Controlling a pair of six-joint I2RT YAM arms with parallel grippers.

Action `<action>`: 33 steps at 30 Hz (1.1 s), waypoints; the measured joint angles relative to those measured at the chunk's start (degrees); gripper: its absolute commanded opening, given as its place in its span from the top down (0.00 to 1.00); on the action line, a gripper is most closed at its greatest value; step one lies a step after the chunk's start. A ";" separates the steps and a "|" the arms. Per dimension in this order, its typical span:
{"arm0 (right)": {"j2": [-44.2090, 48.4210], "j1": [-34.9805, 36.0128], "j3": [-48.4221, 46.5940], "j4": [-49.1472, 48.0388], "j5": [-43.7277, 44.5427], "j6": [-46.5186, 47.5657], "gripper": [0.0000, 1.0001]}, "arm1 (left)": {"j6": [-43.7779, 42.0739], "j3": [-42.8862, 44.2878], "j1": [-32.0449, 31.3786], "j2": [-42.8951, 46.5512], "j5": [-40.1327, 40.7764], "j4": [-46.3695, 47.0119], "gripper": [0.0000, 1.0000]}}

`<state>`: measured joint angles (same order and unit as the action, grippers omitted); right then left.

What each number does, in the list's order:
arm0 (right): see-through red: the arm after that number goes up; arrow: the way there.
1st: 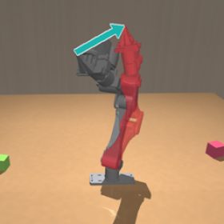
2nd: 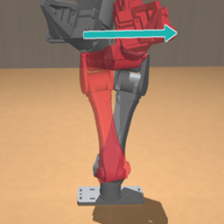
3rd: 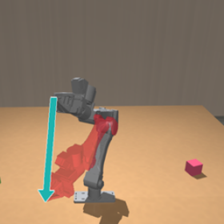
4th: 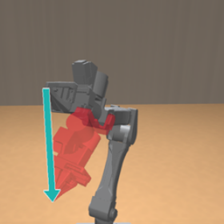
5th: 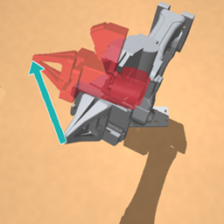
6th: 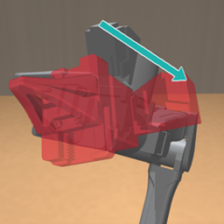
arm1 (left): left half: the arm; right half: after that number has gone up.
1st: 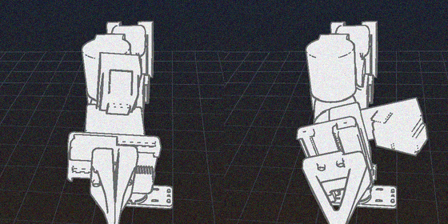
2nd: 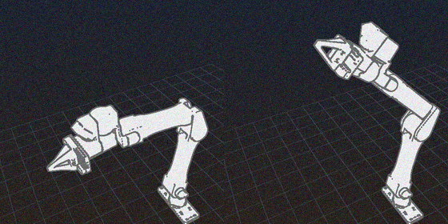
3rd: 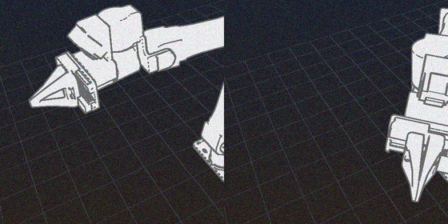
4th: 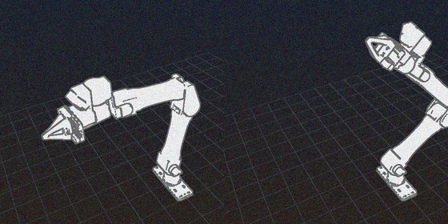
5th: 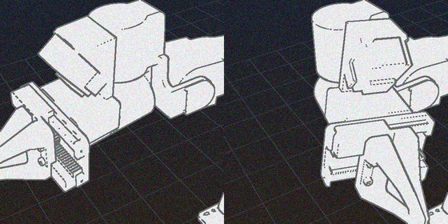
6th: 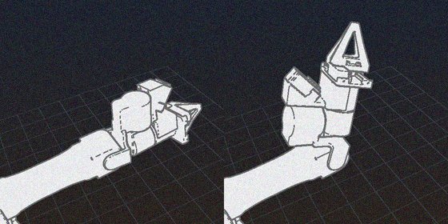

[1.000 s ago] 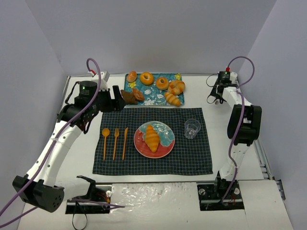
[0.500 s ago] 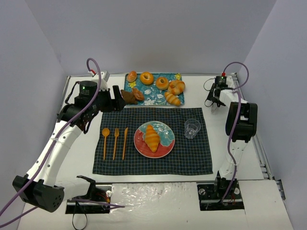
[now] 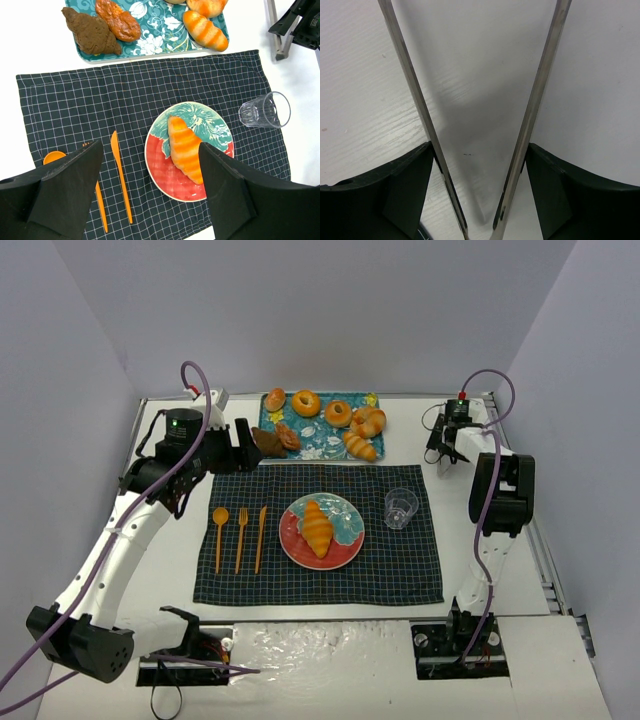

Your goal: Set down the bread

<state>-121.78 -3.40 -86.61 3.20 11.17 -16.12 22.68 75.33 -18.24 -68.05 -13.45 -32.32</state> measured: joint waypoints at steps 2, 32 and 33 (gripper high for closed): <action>0.00 0.13 0.00 0.03 0.02 0.09 0.25 | 0.00 0.00 0.00 0.00 0.00 0.00 0.27; 18.73 4.24 1.86 3.96 2.76 0.38 0.18 | 0.00 0.00 0.00 0.00 0.00 0.04 0.27; 19.81 5.10 1.86 3.96 1.94 0.37 0.17 | 0.00 0.00 0.00 0.00 0.00 0.04 0.27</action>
<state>-101.96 1.70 -84.75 7.15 13.11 -15.75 22.68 75.33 -18.24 -68.05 -13.45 -32.27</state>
